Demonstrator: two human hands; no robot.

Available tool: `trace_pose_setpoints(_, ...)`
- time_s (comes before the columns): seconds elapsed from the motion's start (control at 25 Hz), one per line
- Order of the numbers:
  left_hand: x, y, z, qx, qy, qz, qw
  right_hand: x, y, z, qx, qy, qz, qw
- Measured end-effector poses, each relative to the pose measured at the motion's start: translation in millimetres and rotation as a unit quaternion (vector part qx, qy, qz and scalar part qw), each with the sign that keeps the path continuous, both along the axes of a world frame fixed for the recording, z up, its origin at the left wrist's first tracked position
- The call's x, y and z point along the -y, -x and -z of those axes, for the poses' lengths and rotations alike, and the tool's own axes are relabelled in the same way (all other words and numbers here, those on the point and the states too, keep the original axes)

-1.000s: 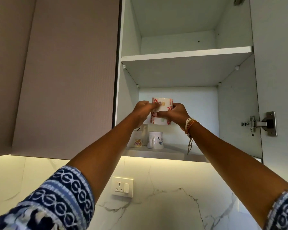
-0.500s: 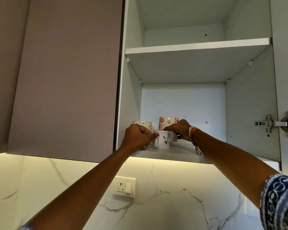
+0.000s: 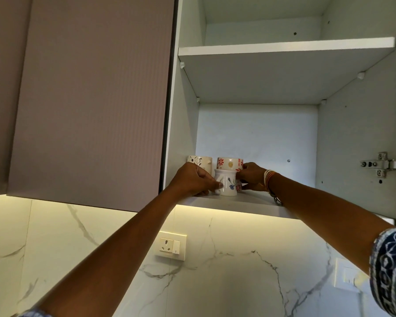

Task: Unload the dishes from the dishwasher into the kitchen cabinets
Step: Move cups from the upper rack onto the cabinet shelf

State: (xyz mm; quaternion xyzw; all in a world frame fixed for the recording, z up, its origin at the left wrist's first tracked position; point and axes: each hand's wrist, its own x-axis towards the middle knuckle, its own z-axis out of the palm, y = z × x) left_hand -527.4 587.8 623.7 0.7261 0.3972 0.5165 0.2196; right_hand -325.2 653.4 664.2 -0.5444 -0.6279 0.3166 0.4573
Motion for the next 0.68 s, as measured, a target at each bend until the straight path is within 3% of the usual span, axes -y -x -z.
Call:
trace_pose_setpoints(0.2, -0.1, 0.9, 2.9, 0.021, 0.003, 0.009, 1.0, 2.1, -6.5, 2.0, 0.033, 0.025, -0.026, 0.999)
trace_pose_setpoints(0.36, 3.6, 2.0, 6.3, -0.054, -0.044, -0.046, 0.996, 25.3, -15.3, 2.4, 0.137, 0.028, 0.056, 0.989)
trace_pose_setpoints(0.56, 25.4, 3.0, 21.9, -0.13, -0.098, -0.124, 0.979, 55.3, -21.6, 15.2, 0.356, -0.023, 0.143, 0.923)
trace_pose_setpoints(0.68, 45.5, -1.0, 44.4, -0.198, -0.144, -0.188, 0.951, 87.9, -15.8, 21.7, 0.413, -0.04, 0.144, 0.899)
